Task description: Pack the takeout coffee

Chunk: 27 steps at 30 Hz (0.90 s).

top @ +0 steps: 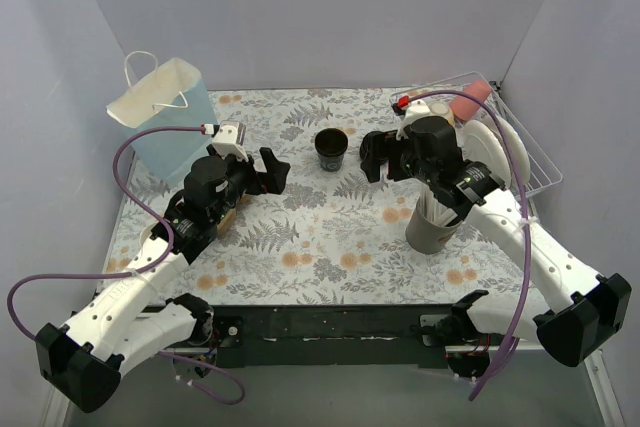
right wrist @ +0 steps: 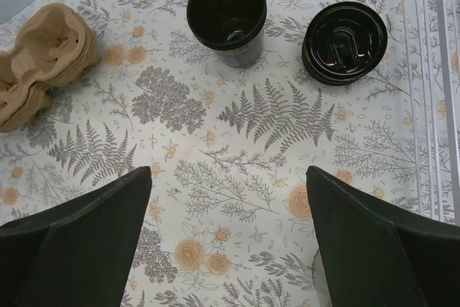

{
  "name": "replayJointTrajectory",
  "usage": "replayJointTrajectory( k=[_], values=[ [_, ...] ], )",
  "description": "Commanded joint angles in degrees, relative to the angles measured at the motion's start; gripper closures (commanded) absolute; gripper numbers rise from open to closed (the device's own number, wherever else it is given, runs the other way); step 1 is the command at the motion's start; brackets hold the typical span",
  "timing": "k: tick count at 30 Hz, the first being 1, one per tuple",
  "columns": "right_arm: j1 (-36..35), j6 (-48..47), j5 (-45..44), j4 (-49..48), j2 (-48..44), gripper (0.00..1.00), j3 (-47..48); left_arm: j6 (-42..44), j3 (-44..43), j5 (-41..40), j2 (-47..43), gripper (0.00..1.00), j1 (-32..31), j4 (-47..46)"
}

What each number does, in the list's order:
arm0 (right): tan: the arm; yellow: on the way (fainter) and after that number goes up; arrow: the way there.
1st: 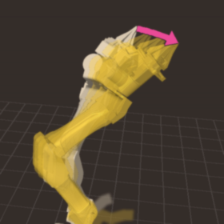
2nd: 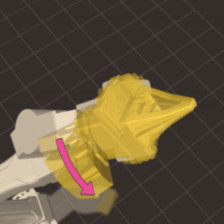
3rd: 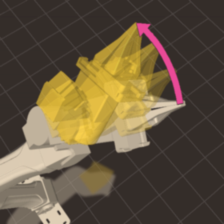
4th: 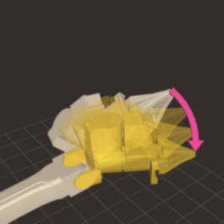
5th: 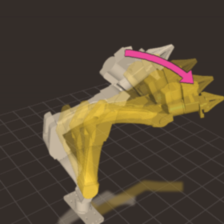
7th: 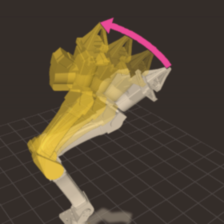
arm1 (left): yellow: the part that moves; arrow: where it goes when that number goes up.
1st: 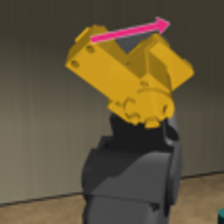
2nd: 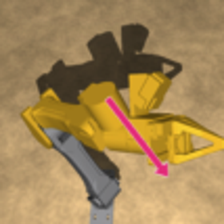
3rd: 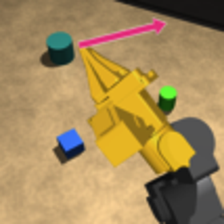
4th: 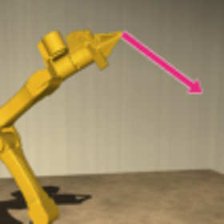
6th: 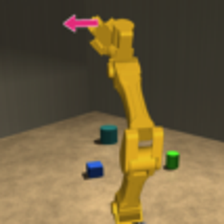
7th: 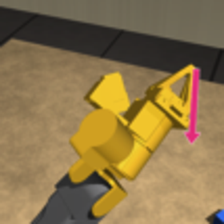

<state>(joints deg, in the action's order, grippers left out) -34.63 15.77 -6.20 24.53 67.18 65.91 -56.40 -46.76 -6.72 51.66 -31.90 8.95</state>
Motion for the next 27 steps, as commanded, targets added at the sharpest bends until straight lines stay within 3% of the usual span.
replayJointTrajectory(
  k=[1, 8, 11, 13, 16, 27],
  values=[
    [0.00, 1.02, 0.31, -2.74, 0.06, 0.04, 2.56, 0.06, -1.14, -0.93, -0.68, 0.02, -0.18, -0.51],
    [0.09, 2.16, -4.51, -2.74, 3.92, 0.05, 5.19, 0.15, -1.14, -1.27, -1.91, 0.02, -0.18, -0.60],
    [0.00, 3.47, -7.33, -2.91, 9.62, 0.21, 8.79, 0.50, -1.05, -1.89, -2.44, 0.02, -0.18, -0.60],
    [0.00, 3.83, -7.60, -2.91, 15.57, 0.43, 11.68, 0.68, -0.96, -1.98, -2.88, 0.02, -0.18, -0.60],
    [0.00, 5.84, -9.88, -0.99, 24.18, 0.56, 18.62, 0.68, -0.79, -2.16, -3.32, 0.02, -0.18, -0.60],
    [0.18, 9.19, -10.68, 2.53, 45.05, 0.64, 36.38, 0.50, -0.87, -1.01, -3.58, 0.02, -0.18, -0.60]
  ],
)
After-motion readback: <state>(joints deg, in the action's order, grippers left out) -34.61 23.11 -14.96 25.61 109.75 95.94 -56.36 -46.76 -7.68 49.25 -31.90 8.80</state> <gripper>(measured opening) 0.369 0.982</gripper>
